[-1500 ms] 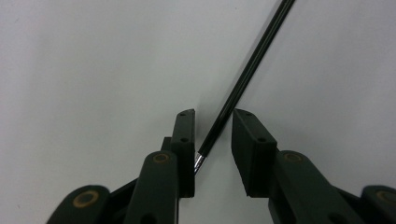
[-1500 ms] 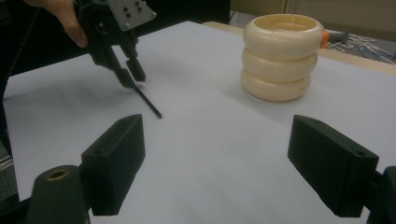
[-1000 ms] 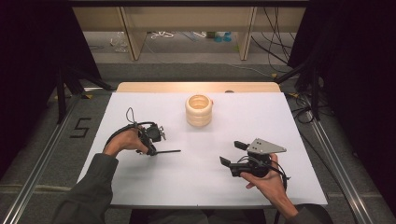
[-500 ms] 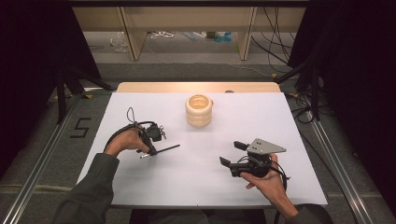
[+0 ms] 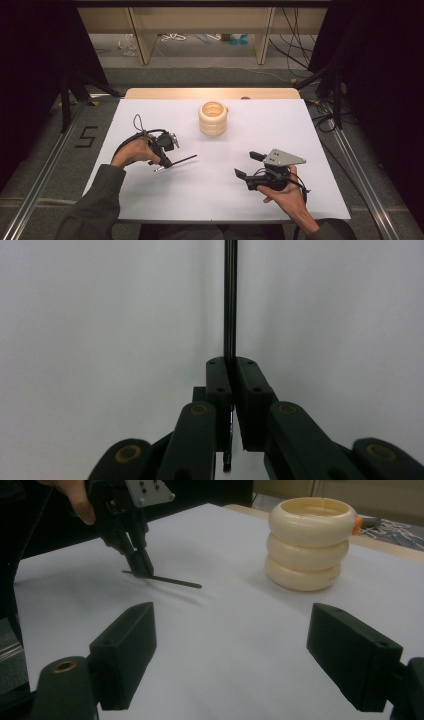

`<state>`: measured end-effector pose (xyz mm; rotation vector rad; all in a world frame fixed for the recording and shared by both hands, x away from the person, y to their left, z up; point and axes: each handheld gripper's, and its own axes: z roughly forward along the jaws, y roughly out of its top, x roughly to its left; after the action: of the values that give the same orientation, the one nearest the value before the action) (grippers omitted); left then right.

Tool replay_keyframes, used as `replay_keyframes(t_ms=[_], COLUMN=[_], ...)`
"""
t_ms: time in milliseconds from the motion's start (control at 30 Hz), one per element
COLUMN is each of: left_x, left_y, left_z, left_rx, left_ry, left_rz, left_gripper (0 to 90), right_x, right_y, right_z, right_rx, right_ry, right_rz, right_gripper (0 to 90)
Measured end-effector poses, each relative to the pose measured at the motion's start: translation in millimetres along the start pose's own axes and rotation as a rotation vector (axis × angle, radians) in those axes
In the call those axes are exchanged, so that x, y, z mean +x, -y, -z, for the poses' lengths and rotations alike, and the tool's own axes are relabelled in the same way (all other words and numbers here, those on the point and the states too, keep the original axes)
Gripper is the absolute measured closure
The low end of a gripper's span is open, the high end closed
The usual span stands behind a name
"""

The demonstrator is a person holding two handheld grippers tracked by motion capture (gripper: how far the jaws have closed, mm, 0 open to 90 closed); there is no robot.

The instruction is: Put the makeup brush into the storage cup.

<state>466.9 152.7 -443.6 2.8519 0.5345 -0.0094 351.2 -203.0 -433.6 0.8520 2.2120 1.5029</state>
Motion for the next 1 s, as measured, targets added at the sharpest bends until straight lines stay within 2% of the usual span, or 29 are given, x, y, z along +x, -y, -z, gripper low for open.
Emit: replay_keyframes(t_ms=[33,67,100,200,233,267,300,333,400,500,533,633,700,900,1000], left_x=[-2.6,-4.5,-6.9,-12.0,-13.9,-16.0,-17.5,-20.3,-25.5,-31.0,-33.1,-39.6,-43.9,-54.3,-58.7], left_y=[-0.5,-1.5,-2.5,-5.7,-7.3,-8.0,-9.9,-11.1,-13.2,-17.2,-19.0,-23.0,-26.5,-34.7,-38.2], left_z=[2.6,5.4,8.4,15.4,17.0,17.9,18.4,19.0,20.5,23.9,25.0,26.2,25.9,26.0,25.6], left_rx=[-0.003,-0.006,-0.021,-0.039,-0.046,-0.042,-0.047,-0.041,-0.047,-0.054,-0.053,-0.058,-0.054,-0.053,-0.048], left_ry=[0.004,0.005,0.003,0.006,0.008,0.011,0.012,0.018,0.016,0.017,0.021,0.03,0.04,0.05,0.059], left_rz=[0.005,-0.004,0.008,0.0,-0.012,-0.013,-0.046,-0.06,-0.065,-0.077,-0.084,-0.093,-0.111,-0.138,-0.149], left_gripper=[84.9,84.9,84.9,84.9,84.9,84.9,84.9,84.9,84.8,84.8,84.8,84.8,84.8,84.8,84.8], right_x=[0.7,2.0,2.6,3.7,4.2,4.3,5.6,7.0,8.4,11.6,12.3,16.4,18.9,27.3,30.3], right_y=[0.2,-0.1,-0.6,-0.9,-0.7,-1.5,-1.7,-2.0,-3.3,-4.3,-4.8,-5.3,-6.0,-7.3,-7.5], right_z=[-2.0,-1.5,-0.5,-1.7,-2.8,-1.4,-1.4,-1.9,-1.9,-2.7,-1.8,-4.4,-5.0,-9.9,-12.3], right_rx=[-0.021,-0.011,0.001,-0.01,-0.02,-0.006,-0.001,-0.006,-0.01,-0.021,-0.004,-0.02,-0.007,0.011,0.016], right_ry=[-0.002,-0.011,-0.008,-0.005,-0.014,-0.005,-0.012,-0.011,-0.011,-0.012,-0.023,-0.017,-0.024,-0.032,-0.017], right_rz=[0.014,0.01,0.015,0.036,0.035,0.054,0.045,0.051,0.081,0.096,0.096,0.127,0.138,0.212,0.253], right_gripper=[20.9,20.9,20.8,20.5,20.3,20.0,19.9,19.8,19.8,19.7,19.7,19.6,19.4,19.3,19.3])
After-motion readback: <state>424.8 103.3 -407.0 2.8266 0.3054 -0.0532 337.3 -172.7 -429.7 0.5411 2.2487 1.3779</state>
